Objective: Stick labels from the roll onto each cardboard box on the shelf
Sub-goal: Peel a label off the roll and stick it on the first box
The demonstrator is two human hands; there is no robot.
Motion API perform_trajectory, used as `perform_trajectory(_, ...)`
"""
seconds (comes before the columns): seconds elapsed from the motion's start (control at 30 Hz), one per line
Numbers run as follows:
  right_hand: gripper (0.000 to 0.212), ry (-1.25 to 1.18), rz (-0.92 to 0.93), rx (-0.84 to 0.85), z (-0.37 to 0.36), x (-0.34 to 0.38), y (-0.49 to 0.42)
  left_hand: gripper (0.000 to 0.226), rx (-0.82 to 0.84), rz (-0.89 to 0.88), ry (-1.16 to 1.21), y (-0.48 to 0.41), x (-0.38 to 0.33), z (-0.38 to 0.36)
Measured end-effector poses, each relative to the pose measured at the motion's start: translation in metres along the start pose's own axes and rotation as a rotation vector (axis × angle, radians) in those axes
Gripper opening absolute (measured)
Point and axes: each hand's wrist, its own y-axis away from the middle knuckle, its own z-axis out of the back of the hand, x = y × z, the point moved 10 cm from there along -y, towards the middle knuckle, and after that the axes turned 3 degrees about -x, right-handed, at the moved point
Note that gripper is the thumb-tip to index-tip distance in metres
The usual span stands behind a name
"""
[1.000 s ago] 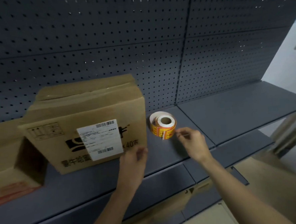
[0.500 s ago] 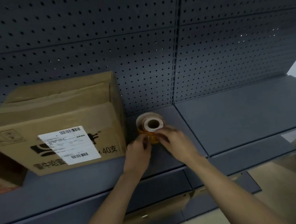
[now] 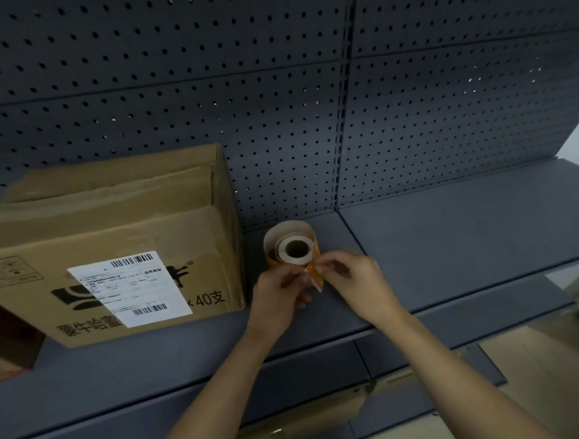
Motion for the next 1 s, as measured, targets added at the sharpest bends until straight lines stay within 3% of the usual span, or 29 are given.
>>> perform_trajectory(0.53,0.019,-0.112,-0.088,0.053,0.010,0.006,0.019,0.017,0.095,-0.132,-0.107,0.002,-0.022,-0.014)
perform_trajectory(0.73,0.021,-0.052,-0.177,-0.142,0.028,-0.001,0.020,0.011,0.020,-0.085,-0.134,0.006,-0.018,-0.007)
perform_trajectory(1.0,0.014,-0.181,-0.319,-0.355,0.053,-0.018,0.022,0.014,-0.069,-0.026,-0.180,0.007,-0.017,0.006)
